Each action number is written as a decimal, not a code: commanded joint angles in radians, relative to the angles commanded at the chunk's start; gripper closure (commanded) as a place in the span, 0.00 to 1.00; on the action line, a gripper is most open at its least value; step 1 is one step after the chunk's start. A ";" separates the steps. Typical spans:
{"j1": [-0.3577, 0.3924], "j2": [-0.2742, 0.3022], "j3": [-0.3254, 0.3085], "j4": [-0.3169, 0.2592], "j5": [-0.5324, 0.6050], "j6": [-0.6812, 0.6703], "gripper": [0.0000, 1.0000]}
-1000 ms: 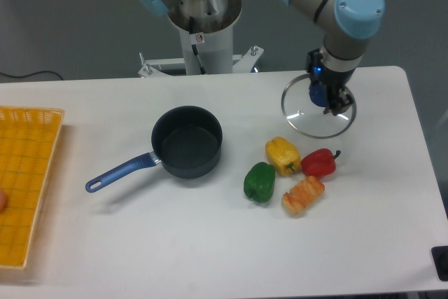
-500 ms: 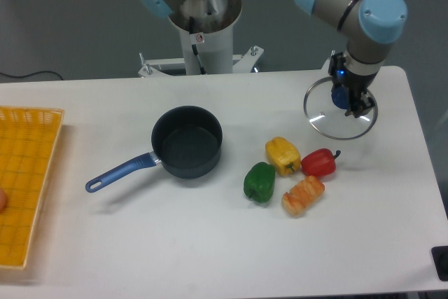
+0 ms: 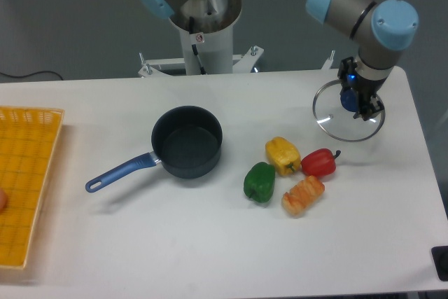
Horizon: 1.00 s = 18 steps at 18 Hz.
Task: Place the lid on the table
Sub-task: 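Move the held glass lid toward the table edge beyond the red pepper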
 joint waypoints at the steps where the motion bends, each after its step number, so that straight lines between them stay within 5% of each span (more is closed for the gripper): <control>1: 0.003 -0.005 0.000 0.000 -0.002 0.000 0.40; 18: 0.018 -0.075 -0.041 0.140 -0.003 0.002 0.40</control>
